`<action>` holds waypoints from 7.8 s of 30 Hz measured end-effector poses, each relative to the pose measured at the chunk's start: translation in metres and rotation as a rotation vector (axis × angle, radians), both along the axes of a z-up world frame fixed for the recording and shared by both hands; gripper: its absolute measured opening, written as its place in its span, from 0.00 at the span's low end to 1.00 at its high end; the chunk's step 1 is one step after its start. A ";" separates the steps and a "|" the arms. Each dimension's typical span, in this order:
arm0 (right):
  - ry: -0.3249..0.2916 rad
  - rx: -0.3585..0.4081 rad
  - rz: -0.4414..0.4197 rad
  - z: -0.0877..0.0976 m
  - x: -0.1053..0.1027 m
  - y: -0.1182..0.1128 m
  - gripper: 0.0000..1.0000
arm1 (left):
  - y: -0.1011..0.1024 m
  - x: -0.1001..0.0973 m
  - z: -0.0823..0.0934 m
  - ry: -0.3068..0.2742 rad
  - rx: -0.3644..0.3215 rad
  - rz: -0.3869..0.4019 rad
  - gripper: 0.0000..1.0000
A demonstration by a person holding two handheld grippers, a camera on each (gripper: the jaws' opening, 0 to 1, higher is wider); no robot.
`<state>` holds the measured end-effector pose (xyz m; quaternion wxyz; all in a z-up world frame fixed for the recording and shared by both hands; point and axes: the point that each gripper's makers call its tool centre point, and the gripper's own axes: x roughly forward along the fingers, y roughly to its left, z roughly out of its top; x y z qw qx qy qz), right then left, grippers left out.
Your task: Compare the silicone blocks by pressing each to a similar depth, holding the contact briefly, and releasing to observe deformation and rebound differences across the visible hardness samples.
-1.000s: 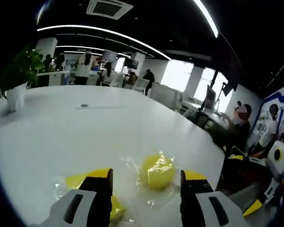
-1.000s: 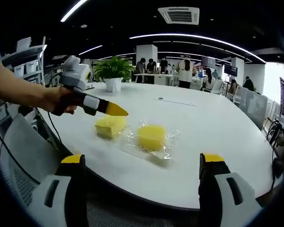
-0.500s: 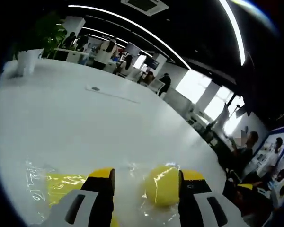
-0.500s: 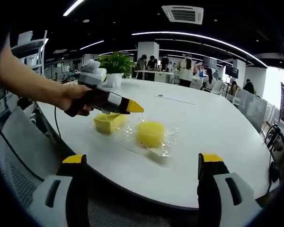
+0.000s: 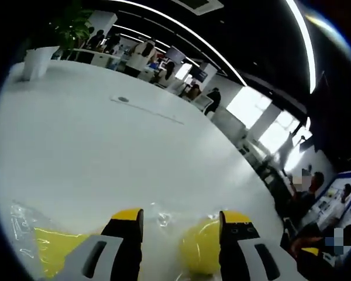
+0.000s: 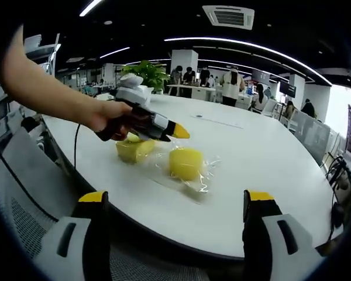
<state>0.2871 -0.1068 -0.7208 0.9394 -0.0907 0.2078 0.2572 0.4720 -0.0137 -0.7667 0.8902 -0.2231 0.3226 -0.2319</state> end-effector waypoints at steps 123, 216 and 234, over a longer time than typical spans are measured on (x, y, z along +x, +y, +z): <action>0.067 0.187 0.092 0.009 -0.015 0.004 0.90 | 0.023 -0.163 0.284 -0.471 -0.601 -0.312 0.00; 0.203 0.449 0.536 0.179 -0.042 0.130 0.08 | 0.048 -0.208 0.296 -0.509 -0.617 -0.425 0.00; 0.213 0.430 0.514 0.167 -0.052 0.120 0.10 | 0.040 -0.217 0.284 -0.465 -0.666 -0.430 0.00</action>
